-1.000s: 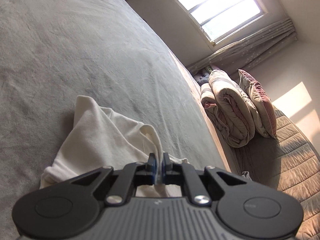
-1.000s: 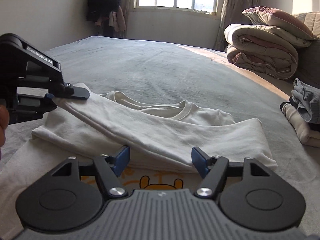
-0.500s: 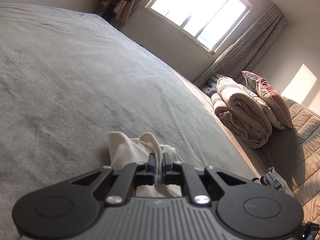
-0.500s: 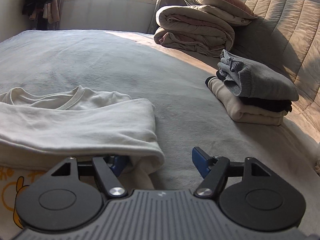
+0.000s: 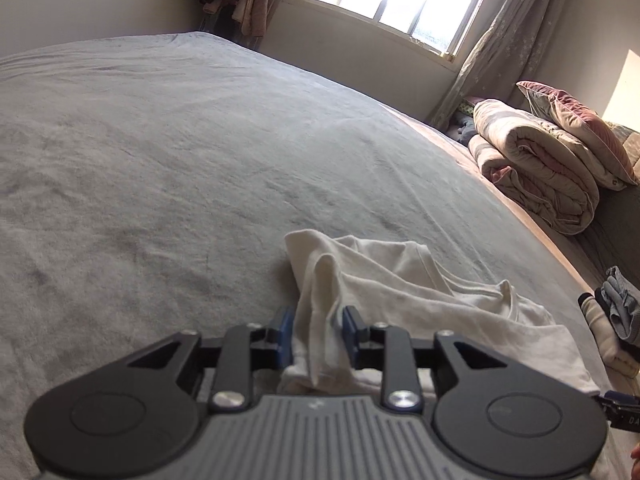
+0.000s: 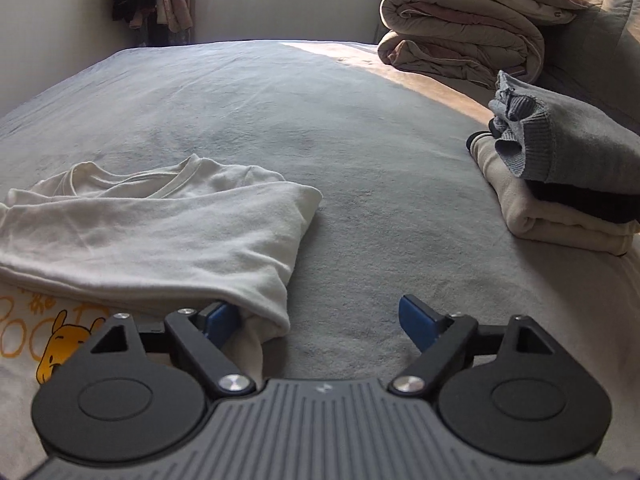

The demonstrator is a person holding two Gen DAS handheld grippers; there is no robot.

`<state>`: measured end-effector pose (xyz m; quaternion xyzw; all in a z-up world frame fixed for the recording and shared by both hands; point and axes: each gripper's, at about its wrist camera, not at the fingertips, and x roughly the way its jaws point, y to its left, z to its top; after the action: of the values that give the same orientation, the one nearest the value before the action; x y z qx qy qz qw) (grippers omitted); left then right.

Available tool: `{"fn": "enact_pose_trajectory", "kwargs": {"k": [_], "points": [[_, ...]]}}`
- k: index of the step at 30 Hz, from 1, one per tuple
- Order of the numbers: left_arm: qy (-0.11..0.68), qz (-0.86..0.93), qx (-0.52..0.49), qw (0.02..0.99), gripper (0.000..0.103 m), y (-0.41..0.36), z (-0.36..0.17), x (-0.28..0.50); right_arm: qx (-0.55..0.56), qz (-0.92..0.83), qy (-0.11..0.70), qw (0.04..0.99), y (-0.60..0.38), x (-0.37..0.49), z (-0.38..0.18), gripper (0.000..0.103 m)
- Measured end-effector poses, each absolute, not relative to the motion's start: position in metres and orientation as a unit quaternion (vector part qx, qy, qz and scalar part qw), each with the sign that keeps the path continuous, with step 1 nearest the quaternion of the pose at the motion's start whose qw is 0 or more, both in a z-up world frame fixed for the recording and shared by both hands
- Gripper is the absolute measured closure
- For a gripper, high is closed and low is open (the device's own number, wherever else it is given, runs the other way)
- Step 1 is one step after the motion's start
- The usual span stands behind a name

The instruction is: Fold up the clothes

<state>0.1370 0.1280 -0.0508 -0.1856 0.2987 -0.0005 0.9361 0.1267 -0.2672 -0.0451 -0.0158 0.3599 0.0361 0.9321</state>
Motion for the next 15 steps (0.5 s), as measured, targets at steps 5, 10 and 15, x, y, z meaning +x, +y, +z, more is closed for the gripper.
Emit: {"fn": "enact_pose_trajectory", "kwargs": {"k": [5,10,15], "points": [[0.248,-0.004,-0.210,0.946,0.061,0.132,-0.033,0.131,0.052,0.132,0.334,0.932,-0.289,0.109,-0.012,0.016],[0.262,-0.053,-0.182,0.946,0.090,0.114,-0.042,0.141,0.127,0.132,0.281,0.942,-0.284,0.112,0.002,0.042],[0.278,-0.040,-0.090,0.956,0.092,0.099,-0.055,0.150,0.046,0.112,0.307,0.944,-0.245,0.125,-0.017,0.070]]}}
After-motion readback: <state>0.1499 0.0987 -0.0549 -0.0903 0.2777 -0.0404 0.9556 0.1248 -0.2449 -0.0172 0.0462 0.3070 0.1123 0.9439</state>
